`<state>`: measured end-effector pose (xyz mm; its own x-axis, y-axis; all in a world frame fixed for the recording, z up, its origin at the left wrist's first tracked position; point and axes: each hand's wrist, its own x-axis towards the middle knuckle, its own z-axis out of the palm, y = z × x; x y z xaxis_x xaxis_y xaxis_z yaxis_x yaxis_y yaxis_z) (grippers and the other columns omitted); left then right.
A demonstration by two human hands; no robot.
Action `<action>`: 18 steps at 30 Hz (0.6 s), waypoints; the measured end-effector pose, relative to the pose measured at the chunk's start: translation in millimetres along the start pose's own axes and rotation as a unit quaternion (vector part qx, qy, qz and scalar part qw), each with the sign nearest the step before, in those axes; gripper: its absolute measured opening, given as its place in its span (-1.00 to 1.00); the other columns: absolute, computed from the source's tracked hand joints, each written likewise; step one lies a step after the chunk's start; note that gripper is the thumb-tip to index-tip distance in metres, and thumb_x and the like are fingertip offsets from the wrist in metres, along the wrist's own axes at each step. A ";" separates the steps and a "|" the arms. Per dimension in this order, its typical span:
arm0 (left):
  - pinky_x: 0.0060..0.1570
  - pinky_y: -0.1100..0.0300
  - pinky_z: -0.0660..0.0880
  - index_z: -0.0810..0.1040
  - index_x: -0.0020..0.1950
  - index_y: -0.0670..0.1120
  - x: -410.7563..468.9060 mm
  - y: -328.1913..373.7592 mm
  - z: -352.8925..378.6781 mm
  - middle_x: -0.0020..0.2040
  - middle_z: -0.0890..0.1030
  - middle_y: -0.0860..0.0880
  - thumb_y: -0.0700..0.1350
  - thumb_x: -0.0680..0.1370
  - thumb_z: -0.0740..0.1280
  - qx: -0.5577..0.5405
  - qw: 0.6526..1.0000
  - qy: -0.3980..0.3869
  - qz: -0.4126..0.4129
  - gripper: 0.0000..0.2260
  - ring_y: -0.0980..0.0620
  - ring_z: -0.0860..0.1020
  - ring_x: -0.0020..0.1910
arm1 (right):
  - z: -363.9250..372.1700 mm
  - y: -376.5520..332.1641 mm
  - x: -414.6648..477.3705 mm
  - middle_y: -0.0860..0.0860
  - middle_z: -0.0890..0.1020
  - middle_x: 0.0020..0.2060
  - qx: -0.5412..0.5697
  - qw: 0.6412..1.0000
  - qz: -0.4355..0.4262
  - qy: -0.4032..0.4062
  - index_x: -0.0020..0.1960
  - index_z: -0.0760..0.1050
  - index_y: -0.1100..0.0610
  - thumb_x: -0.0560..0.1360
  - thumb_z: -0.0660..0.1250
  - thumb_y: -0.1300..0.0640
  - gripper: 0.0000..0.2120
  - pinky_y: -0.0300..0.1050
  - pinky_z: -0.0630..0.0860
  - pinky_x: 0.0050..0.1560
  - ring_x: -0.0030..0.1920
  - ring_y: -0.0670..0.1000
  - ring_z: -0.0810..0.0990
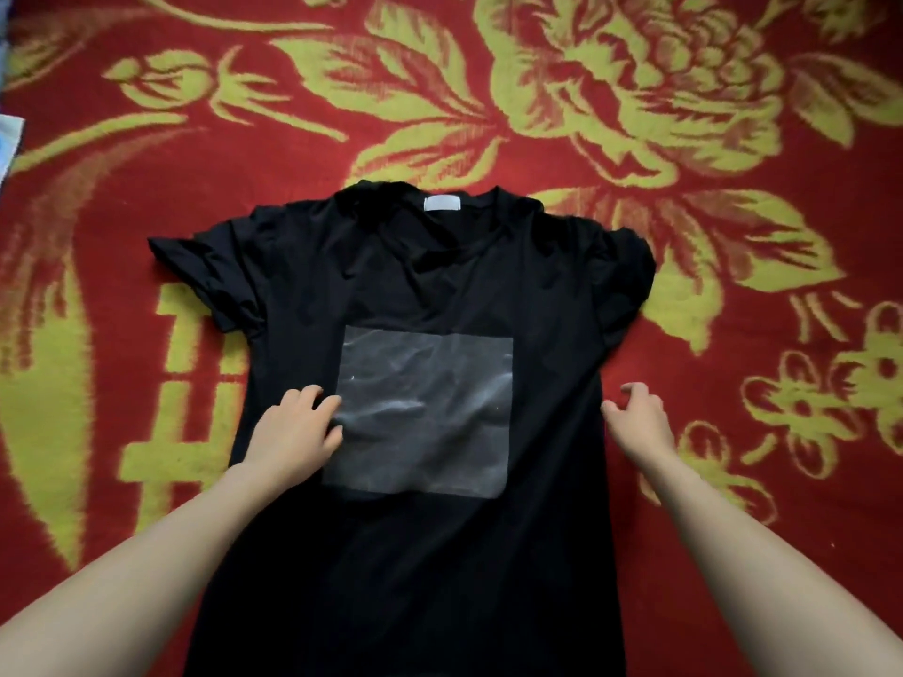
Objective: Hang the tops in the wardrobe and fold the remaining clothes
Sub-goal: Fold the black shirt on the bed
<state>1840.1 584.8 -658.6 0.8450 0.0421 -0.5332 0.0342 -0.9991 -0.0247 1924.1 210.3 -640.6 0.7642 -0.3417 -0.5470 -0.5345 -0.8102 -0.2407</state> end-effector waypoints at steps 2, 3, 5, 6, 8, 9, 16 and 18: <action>0.15 0.09 0.39 0.24 0.47 0.03 20.2 4.8 -11.2 0.46 0.25 -0.03 0.09 0.59 0.14 0.003 1.000 0.008 0.005 -0.54 -0.04 0.28 0.36 | -17.9 -3.9 29.6 0.24 0.46 0.24 0.093 0.995 0.031 0.018 0.33 0.34 0.23 0.53 0.23 0.13 -0.61 0.00 0.35 0.18 0.23 0.23 0.44; 0.16 0.08 0.39 0.22 0.49 0.03 31.8 6.7 -17.3 0.48 0.22 -0.04 0.09 0.58 0.15 0.013 1.000 0.015 0.013 -0.52 -0.04 0.26 0.39 | -26.1 -5.3 42.4 0.22 0.48 0.23 0.136 0.989 0.046 0.025 0.32 0.36 0.23 0.53 0.24 0.13 -0.61 -0.02 0.36 0.17 0.21 0.21 0.46; 0.19 0.06 0.38 0.20 0.50 0.02 53.3 11.9 -31.5 0.51 0.18 -0.06 0.08 0.58 0.17 0.007 0.999 0.027 0.018 -0.50 -0.04 0.24 0.42 | -37.5 -8.3 64.3 0.17 0.51 0.21 0.202 0.977 0.059 0.032 0.31 0.39 0.23 0.52 0.27 0.14 -0.62 -0.05 0.39 0.10 0.14 0.17 0.50; 0.20 0.06 0.38 0.18 0.51 0.02 67.6 19.2 -36.9 0.52 0.16 -0.06 0.08 0.58 0.17 -0.001 1.000 0.027 0.013 -0.48 -0.04 0.22 0.43 | -45.0 -9.1 79.1 0.16 0.51 0.19 0.233 0.970 0.065 0.034 0.32 0.39 0.22 0.52 0.28 0.15 -0.61 -0.07 0.41 0.03 0.08 0.13 0.50; 0.23 0.06 0.35 0.11 0.53 0.04 91.7 33.5 -47.1 0.53 0.11 -0.06 0.09 0.58 0.16 -0.017 0.999 0.029 0.002 -0.46 -0.04 0.18 0.45 | -55.7 -16.0 102.2 0.15 0.49 0.18 0.293 0.953 0.075 0.024 0.36 0.36 0.21 0.51 0.30 0.17 -0.56 -0.08 0.40 -0.01 0.04 0.07 0.47; 0.25 0.06 0.34 0.07 0.53 0.06 100.2 40.9 -51.3 0.54 0.07 -0.06 0.10 0.58 0.16 -0.023 0.999 0.025 0.001 -0.45 -0.04 0.16 0.46 | -58.1 -19.7 108.7 0.17 0.46 0.23 0.315 0.946 0.077 0.015 0.39 0.33 0.20 0.51 0.31 0.17 -0.53 -0.06 0.40 0.05 0.09 0.08 0.47; 0.33 -0.17 0.23 -0.16 0.47 0.34 166.0 84.1 -71.8 0.53 -0.26 -0.08 0.22 0.48 0.30 -0.073 0.994 -0.077 -0.030 -0.26 -0.29 -0.07 0.46 | -48.2 -67.3 148.7 0.10 0.35 0.36 0.404 0.914 0.012 0.005 0.48 0.13 0.16 0.42 0.37 0.32 -0.29 -0.09 0.44 0.12 0.19 0.03 0.45; 0.32 -0.19 0.27 -0.14 0.45 0.37 174.1 83.4 -75.2 0.53 -0.27 -0.08 0.21 0.46 0.34 -0.081 0.991 -0.102 -0.029 -0.23 -0.31 -0.08 0.45 | -45.7 -78.5 155.5 0.13 0.37 0.34 0.394 0.918 0.052 0.007 0.45 0.16 0.18 0.40 0.38 0.34 -0.30 -0.01 0.48 0.11 0.21 0.12 0.46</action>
<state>2030.1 508.5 -690.0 0.7138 0.0817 -0.6956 0.1787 -0.9815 0.0681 2101.3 198.9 -670.1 0.6962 -0.4073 -0.5911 -0.6956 -0.1794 -0.6957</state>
